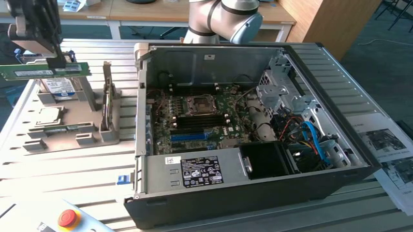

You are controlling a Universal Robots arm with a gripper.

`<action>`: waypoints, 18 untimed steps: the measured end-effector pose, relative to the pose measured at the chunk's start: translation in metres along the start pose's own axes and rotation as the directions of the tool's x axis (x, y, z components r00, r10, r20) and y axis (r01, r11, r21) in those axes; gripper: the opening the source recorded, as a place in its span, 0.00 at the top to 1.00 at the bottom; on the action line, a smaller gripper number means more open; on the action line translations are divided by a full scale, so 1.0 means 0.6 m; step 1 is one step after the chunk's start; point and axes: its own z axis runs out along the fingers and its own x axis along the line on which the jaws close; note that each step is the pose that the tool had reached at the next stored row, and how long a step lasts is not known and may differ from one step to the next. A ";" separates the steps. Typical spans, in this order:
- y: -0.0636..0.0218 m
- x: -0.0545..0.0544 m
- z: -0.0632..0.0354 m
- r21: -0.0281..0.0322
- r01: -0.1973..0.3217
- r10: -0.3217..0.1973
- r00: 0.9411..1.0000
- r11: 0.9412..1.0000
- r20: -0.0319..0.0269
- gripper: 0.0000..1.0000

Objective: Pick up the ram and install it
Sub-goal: 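Pick up the ram and move it above insertion slot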

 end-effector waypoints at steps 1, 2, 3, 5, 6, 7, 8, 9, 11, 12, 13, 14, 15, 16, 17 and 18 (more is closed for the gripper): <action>-0.004 0.000 0.000 0.000 0.000 0.000 1.000 1.000 0.000 0.88; -0.008 0.000 0.000 0.000 0.000 0.000 1.000 1.000 0.000 0.88; -0.012 0.001 0.000 0.000 0.000 0.000 1.000 1.000 0.000 0.88; -0.020 0.001 -0.001 0.000 0.000 0.000 1.000 1.000 0.000 0.88; -0.024 0.001 -0.001 0.000 0.000 0.000 1.000 1.000 0.000 0.88; -0.028 0.001 -0.001 0.000 0.000 0.000 1.000 1.000 0.000 0.88; -0.033 0.002 -0.001 0.000 0.000 0.000 1.000 1.000 0.000 0.88; -0.038 0.002 -0.001 0.000 0.000 0.000 1.000 1.000 0.000 0.88; -0.053 0.003 -0.002 0.000 0.000 0.000 1.000 1.000 0.000 0.88; -0.058 0.003 -0.002 0.000 0.000 0.000 1.000 1.000 0.000 0.88; -0.064 0.003 -0.002 0.000 0.000 0.000 1.000 1.000 0.000 0.88; -0.069 0.003 -0.002 0.000 0.000 0.000 1.000 1.000 0.000 0.88; -0.074 0.004 -0.002 0.000 0.000 0.000 1.000 1.000 0.000 0.88; -0.080 0.004 -0.002 0.000 0.000 0.000 1.000 1.000 0.000 0.88; -0.085 0.004 -0.003 0.000 0.000 0.000 1.000 1.000 0.000 0.88; -0.091 0.005 -0.003 0.000 0.000 0.000 1.000 1.000 0.000 0.88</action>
